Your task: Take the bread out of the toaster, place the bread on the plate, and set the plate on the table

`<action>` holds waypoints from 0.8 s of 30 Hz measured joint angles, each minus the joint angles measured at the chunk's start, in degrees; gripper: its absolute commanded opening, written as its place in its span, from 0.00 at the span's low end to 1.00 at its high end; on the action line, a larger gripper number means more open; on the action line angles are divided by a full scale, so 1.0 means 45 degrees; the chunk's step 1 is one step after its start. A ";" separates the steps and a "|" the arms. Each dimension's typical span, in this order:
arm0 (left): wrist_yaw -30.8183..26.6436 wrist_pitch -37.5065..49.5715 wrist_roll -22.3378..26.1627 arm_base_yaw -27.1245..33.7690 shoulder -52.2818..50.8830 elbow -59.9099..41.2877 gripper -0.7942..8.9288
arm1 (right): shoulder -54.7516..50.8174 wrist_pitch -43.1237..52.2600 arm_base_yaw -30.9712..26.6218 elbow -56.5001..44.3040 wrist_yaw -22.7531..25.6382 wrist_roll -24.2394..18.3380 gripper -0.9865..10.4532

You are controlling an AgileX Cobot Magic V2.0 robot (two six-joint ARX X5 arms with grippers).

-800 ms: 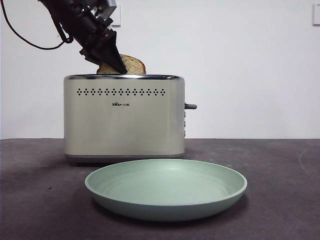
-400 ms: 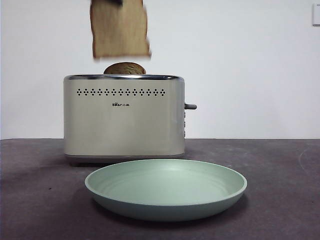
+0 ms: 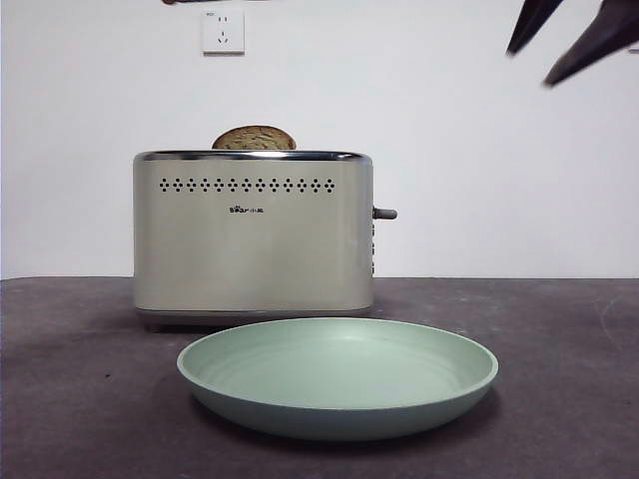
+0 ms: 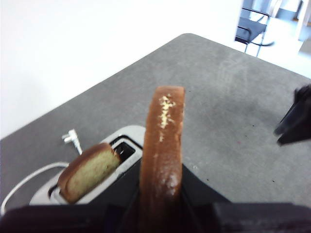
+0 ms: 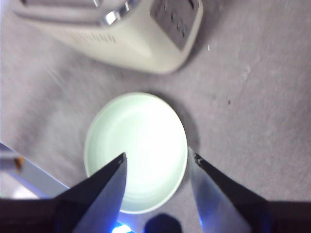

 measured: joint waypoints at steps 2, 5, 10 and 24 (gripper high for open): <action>-0.0554 -0.0408 -0.0189 -0.0170 -0.0146 0.0000 0.08 | 0.0423 0.0000 0.0427 0.0000 0.0204 -0.0087 0.28; -0.0646 -0.0957 -0.0325 -0.0369 -0.0160 -0.0015 0.08 | 0.0981 0.0000 0.0923 0.0005 0.0719 -0.0175 0.28; -0.0651 -0.0087 -0.0670 -0.0568 -0.0850 -0.1511 0.07 | 0.2132 0.0005 0.1375 0.0005 0.1423 -0.0282 0.28; -0.2521 0.5333 -0.3954 -0.0665 -0.7611 -1.0321 0.07 | 0.4235 0.1588 0.1530 -0.1336 0.1389 -0.0665 0.28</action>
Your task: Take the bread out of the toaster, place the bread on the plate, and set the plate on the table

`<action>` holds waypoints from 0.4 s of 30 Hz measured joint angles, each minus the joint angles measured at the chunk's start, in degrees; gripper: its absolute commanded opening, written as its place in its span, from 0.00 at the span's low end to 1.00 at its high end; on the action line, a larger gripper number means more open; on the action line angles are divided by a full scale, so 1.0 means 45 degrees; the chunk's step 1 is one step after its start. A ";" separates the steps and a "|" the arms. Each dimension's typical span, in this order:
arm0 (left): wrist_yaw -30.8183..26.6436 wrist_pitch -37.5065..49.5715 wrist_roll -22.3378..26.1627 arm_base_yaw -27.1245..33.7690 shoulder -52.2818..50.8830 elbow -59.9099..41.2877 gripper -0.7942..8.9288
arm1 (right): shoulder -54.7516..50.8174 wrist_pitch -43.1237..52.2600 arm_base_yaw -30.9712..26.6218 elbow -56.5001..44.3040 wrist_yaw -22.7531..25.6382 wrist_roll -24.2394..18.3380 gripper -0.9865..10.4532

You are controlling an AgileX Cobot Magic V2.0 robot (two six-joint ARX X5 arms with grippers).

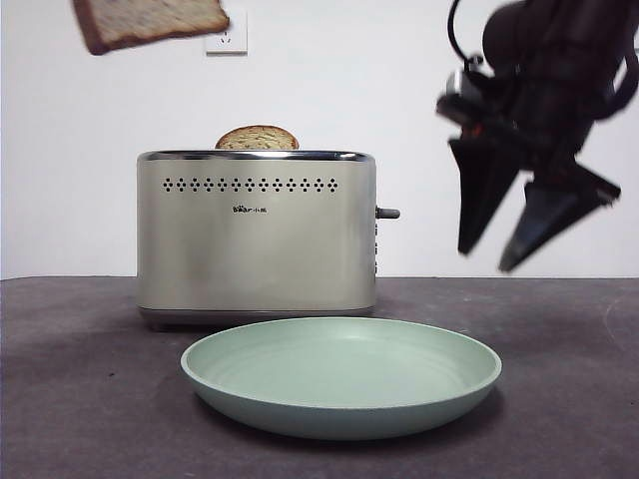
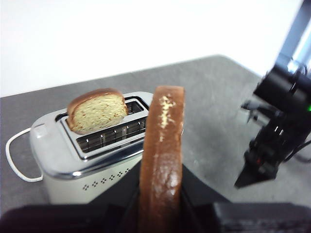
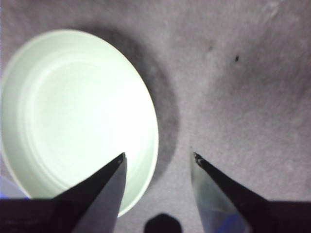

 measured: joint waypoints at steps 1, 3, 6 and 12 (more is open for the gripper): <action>-0.0194 0.0068 -0.0223 0.0000 -0.0515 -0.0321 0.07 | 0.0015 0.0199 0.0000 -0.0291 -0.0005 -0.0005 0.28; -0.0651 0.0126 -0.0617 0.0000 -0.1389 -0.0772 0.07 | 0.0015 0.0699 0.0000 -0.0855 -0.0015 -0.0024 0.28; -0.1365 0.0291 -0.1107 0.0000 -0.2535 -0.1311 0.07 | 0.0015 0.1375 0.0049 -0.1710 -0.0019 -0.0034 0.28; -0.1792 0.0078 -0.1642 0.0000 -0.3983 -0.1700 0.07 | 0.0024 0.2545 0.0126 -0.3162 -0.0855 0.0019 0.28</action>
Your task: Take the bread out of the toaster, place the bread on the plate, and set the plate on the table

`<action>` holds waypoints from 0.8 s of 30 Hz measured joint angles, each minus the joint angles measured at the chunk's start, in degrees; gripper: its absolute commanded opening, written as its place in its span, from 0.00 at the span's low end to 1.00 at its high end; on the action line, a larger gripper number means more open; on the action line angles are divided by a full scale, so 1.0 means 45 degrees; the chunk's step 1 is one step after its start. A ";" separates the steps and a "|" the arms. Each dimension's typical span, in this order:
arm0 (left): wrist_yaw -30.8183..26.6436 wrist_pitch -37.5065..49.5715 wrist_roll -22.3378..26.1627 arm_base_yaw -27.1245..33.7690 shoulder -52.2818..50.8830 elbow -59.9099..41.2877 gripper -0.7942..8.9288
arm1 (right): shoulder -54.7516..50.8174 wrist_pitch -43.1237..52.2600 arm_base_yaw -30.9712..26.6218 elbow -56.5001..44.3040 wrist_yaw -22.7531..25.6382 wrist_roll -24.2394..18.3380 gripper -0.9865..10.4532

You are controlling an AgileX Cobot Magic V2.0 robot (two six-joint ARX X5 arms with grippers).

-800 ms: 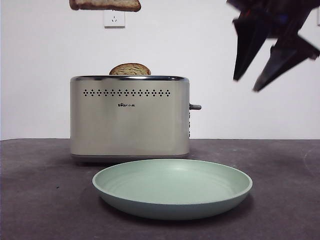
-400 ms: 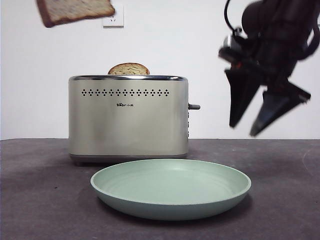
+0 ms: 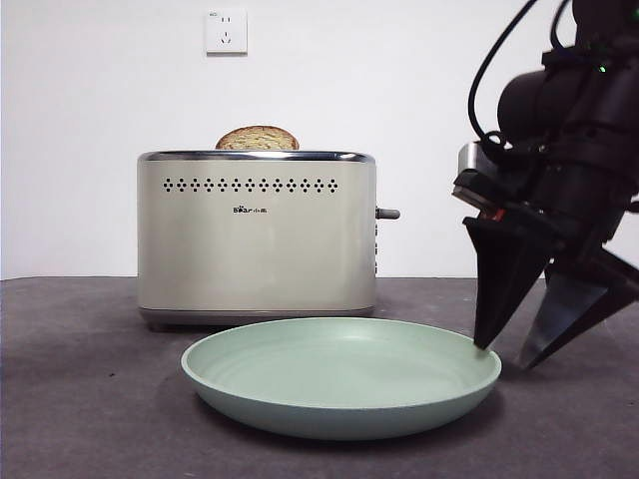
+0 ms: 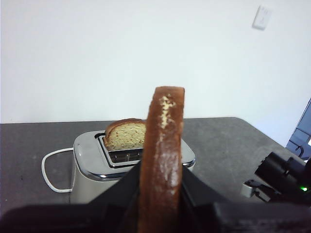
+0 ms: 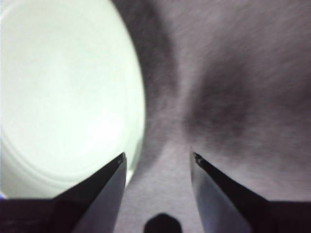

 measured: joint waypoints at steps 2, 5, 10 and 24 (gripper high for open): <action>-0.0005 -0.0345 -0.0063 0.0000 -0.0024 -0.0019 0.07 | 0.0000 0.0155 0.0053 -0.0097 -0.0121 0.0044 0.28; 0.0000 -0.0865 -0.0117 0.0000 0.0029 -0.0087 0.07 | 0.0000 0.0403 0.0219 -0.0097 -0.0155 0.0097 0.28; 0.0049 -0.0986 -0.0437 0.0000 0.0078 -0.0097 0.07 | 0.0029 0.0758 0.0364 -0.0097 -0.0165 0.0248 0.28; 0.0466 -0.1651 -0.1015 -0.0160 -0.0049 -0.0097 0.07 | 0.0651 0.0933 0.0389 -0.0087 -0.0189 0.0500 0.08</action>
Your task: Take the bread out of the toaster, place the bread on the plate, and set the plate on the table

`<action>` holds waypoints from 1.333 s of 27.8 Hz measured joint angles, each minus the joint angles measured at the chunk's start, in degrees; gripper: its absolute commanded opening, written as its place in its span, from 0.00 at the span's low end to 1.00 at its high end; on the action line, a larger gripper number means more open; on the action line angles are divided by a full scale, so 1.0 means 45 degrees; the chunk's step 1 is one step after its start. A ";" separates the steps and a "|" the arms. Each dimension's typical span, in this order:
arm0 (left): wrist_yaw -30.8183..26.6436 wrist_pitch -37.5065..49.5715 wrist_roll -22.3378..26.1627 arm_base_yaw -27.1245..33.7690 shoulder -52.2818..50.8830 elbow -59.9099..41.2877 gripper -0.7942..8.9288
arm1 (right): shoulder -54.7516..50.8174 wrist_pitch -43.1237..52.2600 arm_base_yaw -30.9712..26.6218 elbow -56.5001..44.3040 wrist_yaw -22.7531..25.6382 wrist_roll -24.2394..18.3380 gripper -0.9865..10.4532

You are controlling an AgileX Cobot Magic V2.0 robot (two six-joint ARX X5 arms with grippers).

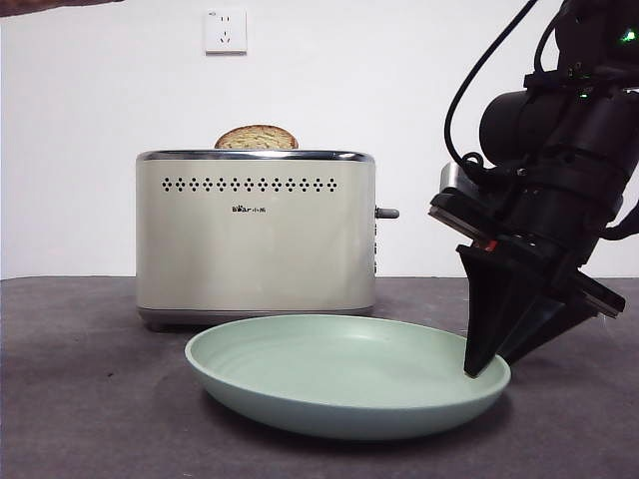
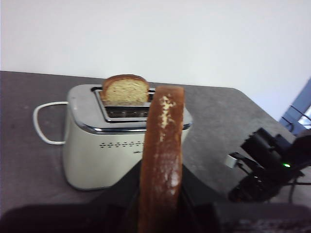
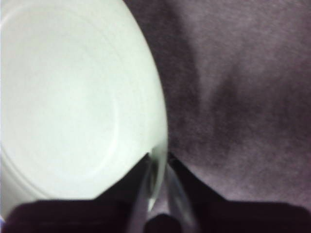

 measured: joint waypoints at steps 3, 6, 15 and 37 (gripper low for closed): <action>0.0695 0.0272 -0.0151 -0.0005 0.0146 0.0000 0.07 | -0.0180 0.0044 0.0000 0.0005 -0.0087 0.0277 0.08; 0.1486 0.0287 -0.0369 -0.0005 0.0675 0.0000 0.07 | -0.0622 -0.0058 0.0000 0.0005 0.0029 0.0423 0.08; 0.5382 0.1447 -0.0695 -0.0005 0.3861 0.0000 0.07 | -0.2467 -0.1253 0.0000 0.0704 0.0068 0.0733 0.08; 0.7349 0.6305 -0.2846 -0.2890 1.2172 0.0000 0.07 | -0.4328 -0.2477 -0.0015 0.0860 0.0330 0.0704 0.08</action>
